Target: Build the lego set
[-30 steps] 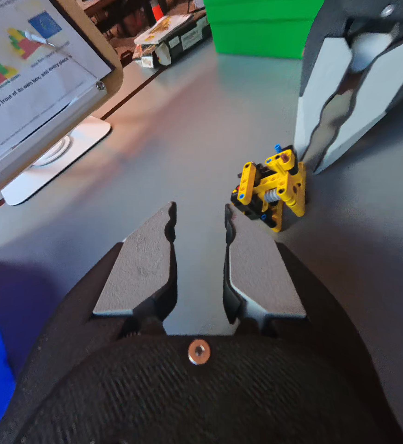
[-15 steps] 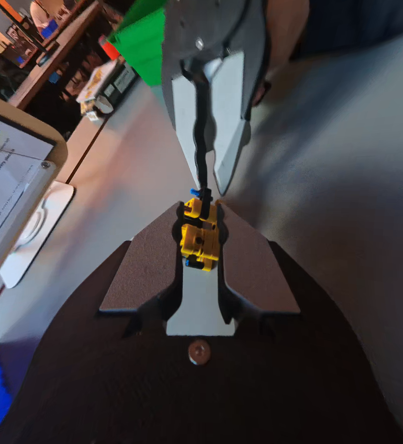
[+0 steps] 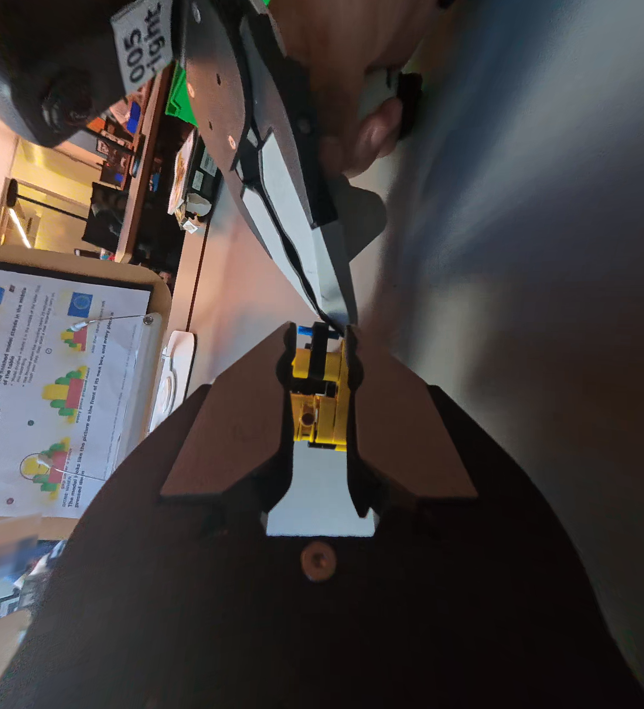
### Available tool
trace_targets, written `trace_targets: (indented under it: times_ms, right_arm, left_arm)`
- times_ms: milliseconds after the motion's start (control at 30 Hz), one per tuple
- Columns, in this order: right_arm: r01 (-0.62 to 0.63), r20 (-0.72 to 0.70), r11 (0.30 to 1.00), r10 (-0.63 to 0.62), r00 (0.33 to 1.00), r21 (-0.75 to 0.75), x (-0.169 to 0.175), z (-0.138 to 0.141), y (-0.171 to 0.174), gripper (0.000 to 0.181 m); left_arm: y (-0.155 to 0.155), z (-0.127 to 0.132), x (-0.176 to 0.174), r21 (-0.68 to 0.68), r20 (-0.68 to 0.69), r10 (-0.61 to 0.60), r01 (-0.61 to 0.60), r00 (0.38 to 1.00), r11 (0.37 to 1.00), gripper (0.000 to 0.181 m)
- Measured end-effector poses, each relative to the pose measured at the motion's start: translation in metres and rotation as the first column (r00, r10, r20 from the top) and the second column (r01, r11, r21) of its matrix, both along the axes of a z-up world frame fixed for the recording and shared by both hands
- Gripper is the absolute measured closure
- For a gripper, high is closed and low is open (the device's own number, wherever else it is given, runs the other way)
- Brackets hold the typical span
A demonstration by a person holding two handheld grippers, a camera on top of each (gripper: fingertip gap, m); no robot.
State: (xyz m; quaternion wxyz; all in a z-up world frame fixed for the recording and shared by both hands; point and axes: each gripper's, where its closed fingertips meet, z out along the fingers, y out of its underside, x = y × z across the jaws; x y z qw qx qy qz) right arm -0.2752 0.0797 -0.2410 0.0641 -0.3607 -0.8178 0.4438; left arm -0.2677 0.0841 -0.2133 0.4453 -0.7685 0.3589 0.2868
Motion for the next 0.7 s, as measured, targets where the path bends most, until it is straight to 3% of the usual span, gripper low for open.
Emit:
trace_targets:
  times_ms: [133,233,333,467,600,700]
  right_arm:
    - [-0.014,-0.033,1.0,0.014,0.999,-0.013,0.001,0.007,0.0,0.18]
    - [0.023,-0.019,0.999,-0.023,1.0,-0.03,-0.005,0.005,0.012,0.165]
    - [-0.062,-0.007,0.988,0.062,0.998,-0.144,0.0,0.017,0.001,0.142]
    - [-0.085,-0.014,0.981,0.083,0.996,-0.172,-0.013,0.02,-0.002,0.15]
    - [-0.177,0.004,0.959,0.182,0.983,-0.22,-0.001,0.024,-0.014,0.165]
    - [-0.177,-0.026,0.961,0.176,0.984,-0.21,0.001,0.026,-0.014,0.167]
  left_arm:
    - [0.004,-0.004,-0.013,-0.033,-0.046,0.044,-0.046,0.998,0.998,0.164]
    - [0.001,0.001,-0.008,0.005,0.014,0.023,-0.023,1.0,1.0,0.166]
    - [-0.004,0.005,-0.009,0.032,0.083,0.019,-0.022,0.996,0.999,0.164]
    - [-0.006,0.003,-0.014,0.024,0.145,0.027,-0.031,0.989,0.999,0.165]
    - [-0.006,0.0,-0.013,0.022,0.144,0.024,-0.028,0.989,0.999,0.166]
    - [-0.006,-0.001,-0.015,0.024,0.128,0.023,-0.026,0.992,0.999,0.165]
